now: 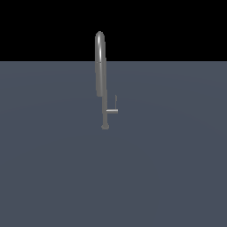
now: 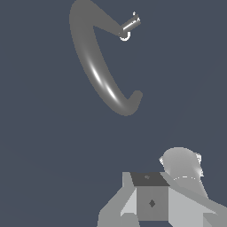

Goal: Turn on the faucet by rotating a designated handle.

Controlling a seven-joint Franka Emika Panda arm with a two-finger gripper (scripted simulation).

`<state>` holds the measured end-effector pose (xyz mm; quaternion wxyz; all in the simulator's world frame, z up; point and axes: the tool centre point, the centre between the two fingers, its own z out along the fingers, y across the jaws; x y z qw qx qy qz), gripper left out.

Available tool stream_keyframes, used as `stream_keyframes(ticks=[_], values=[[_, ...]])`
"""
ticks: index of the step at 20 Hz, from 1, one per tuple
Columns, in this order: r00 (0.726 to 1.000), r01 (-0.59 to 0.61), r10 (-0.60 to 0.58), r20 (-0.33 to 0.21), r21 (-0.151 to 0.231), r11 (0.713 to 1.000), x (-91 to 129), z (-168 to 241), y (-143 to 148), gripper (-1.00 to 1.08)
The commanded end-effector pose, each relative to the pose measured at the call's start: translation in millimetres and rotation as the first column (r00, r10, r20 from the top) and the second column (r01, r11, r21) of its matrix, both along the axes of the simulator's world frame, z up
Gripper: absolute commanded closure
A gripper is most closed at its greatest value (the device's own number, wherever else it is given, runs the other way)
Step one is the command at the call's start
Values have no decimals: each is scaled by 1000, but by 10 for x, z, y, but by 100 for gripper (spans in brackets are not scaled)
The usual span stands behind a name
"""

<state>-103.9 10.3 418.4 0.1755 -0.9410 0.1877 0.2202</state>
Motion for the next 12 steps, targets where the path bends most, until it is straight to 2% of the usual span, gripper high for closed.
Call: stream_keyframes(ticks=[1,7,12], values=[[998,43,-41,-39,38,998,143,-89,-14,108],[981,152,-134,-140,123,981,468,-332,-59,108],[951,250,-205,-233,187,950,727,-570,-104,108]])
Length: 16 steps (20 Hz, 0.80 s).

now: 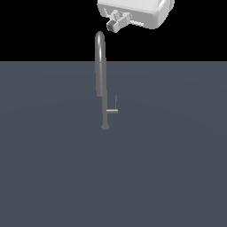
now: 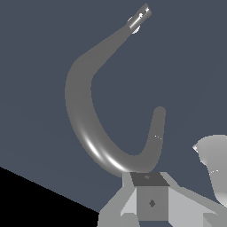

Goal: Turn on the faucet by rotating a designated handle.

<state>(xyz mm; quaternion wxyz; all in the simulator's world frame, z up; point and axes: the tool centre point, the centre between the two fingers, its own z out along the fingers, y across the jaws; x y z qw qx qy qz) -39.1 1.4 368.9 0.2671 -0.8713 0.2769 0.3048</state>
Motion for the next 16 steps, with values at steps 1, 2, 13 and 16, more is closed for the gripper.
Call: stream_keyframes(ticks=[1,2,13,16], values=[[998,47,-45,-43,42,998,130,-127,-25,108],[996,66,-62,-61,59,996,180,-180,-35,108],[926,311,-242,-290,222,924,685,-885,-141,108],[888,388,-283,-363,258,885,805,-1122,-162,108]])
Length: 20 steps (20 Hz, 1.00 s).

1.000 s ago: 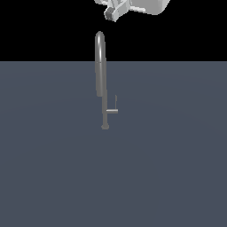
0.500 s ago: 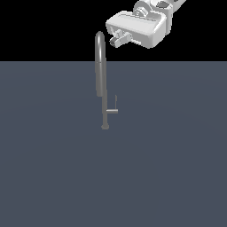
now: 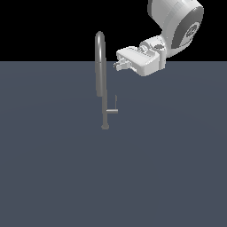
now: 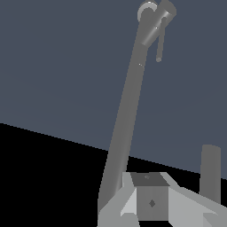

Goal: Turn on the faucet by rotating a designated handle.

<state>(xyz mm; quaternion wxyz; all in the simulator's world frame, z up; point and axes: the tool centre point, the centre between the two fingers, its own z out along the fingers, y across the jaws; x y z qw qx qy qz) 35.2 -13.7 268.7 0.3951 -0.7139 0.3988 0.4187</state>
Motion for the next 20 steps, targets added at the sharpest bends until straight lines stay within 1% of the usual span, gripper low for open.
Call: stream_keyframes(ticks=[1,5,10,15,20], values=[[997,59,-56,-55,53,997,98,-202,-16,108],[981,152,-134,-141,124,981,219,-518,-25,108],[951,249,-204,-231,185,951,314,-845,-12,108],[923,316,-246,-295,221,923,364,-1075,13,108],[907,349,-264,-327,237,906,384,-1191,35,108]])
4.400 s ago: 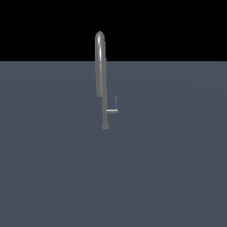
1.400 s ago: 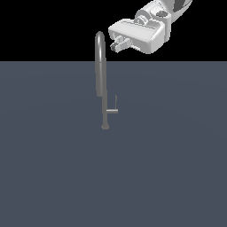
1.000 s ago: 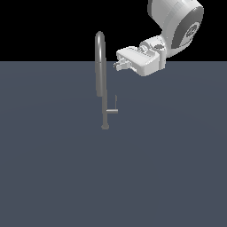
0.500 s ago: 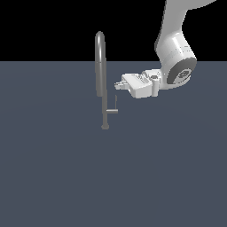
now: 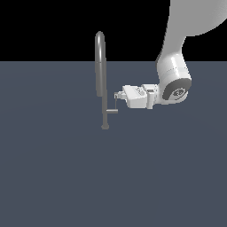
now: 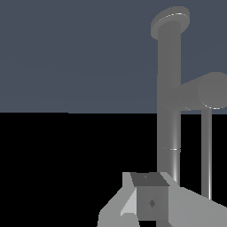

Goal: Turn on the faucet by rotating a designated handle.

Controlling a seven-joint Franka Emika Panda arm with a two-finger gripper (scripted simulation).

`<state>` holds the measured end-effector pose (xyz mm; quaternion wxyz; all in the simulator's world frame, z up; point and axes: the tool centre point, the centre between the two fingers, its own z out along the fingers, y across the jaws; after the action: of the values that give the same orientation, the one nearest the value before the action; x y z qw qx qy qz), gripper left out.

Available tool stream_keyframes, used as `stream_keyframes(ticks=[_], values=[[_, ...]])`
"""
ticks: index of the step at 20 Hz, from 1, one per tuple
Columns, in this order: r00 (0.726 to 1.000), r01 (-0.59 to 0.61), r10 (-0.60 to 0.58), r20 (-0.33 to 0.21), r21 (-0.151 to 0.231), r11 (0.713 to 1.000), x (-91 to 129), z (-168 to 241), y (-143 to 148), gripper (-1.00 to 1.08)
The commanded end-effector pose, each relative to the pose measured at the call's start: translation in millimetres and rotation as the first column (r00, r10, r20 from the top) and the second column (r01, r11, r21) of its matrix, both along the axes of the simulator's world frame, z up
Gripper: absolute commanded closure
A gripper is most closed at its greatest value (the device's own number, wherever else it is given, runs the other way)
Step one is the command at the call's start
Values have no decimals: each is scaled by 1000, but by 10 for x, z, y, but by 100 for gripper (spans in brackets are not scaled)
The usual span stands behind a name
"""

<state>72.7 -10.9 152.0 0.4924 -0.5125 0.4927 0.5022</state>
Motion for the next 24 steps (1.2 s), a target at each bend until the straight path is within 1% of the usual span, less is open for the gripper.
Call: stream_keyframes(ticks=[1,7,19,21,24], values=[[1000,10,-10,-8,9,1000,10,-32,10,108],[1000,11,-11,-9,10,1000,9,-38,14,108],[1000,11,-11,-8,10,1000,-282,67,11,108],[1000,15,-15,-8,8,1000,-247,43,10,108],[1000,14,-14,-8,9,1000,-336,38,7,108]])
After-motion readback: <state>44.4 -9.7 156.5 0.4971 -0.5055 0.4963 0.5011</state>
